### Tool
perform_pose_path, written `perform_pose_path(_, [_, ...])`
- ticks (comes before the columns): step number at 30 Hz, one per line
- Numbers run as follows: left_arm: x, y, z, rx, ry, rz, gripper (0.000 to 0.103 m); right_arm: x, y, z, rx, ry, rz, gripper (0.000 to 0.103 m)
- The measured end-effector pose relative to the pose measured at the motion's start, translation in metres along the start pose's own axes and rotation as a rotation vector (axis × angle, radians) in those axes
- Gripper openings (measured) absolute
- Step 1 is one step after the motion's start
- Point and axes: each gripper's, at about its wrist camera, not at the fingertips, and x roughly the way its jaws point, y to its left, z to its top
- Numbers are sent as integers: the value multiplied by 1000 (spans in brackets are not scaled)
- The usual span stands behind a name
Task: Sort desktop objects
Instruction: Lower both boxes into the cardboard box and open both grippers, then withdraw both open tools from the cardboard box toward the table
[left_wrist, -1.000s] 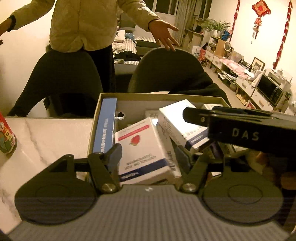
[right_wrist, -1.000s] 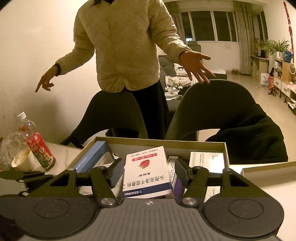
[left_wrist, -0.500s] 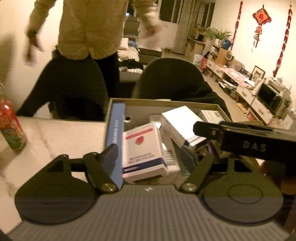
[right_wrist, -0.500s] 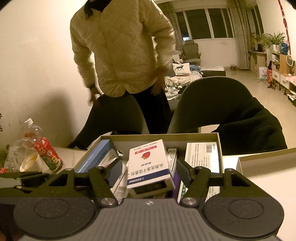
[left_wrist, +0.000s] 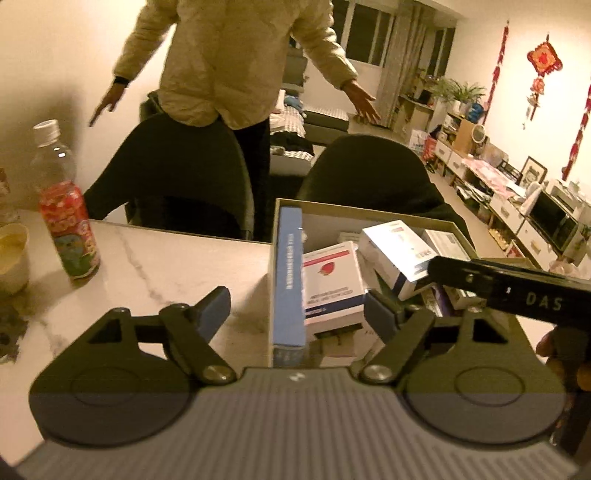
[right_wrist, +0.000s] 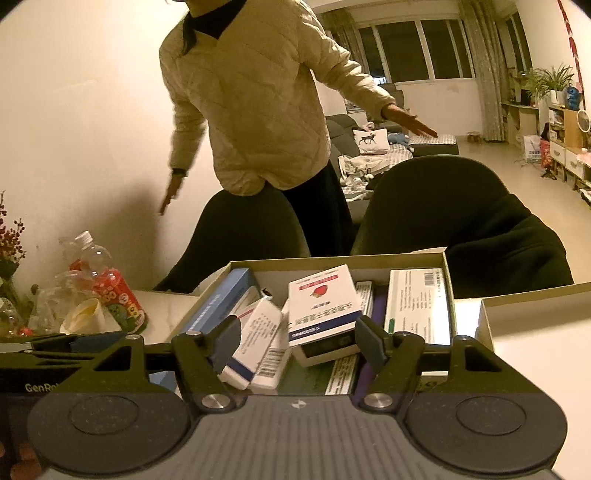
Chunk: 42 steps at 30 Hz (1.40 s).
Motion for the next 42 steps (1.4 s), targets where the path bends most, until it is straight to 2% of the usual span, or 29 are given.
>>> perform_pose_path(9, [-28,26,-15,-68,-39,57,93,-18,15,-11,1,-8,28,75])
perform_pose_path(23, [-60,91,-49,-218,-58,256,103,-36,40,-29,5,-8,97,83])
perform_pose_path(28, [-68,114,-63,-260,-53,346,103,-38,50,-32,-6,-3,125,86])
perform_pose_path(42, [-81,163,-97,-322,-5,684,103,-31,70,-44,-2,27,185,94])
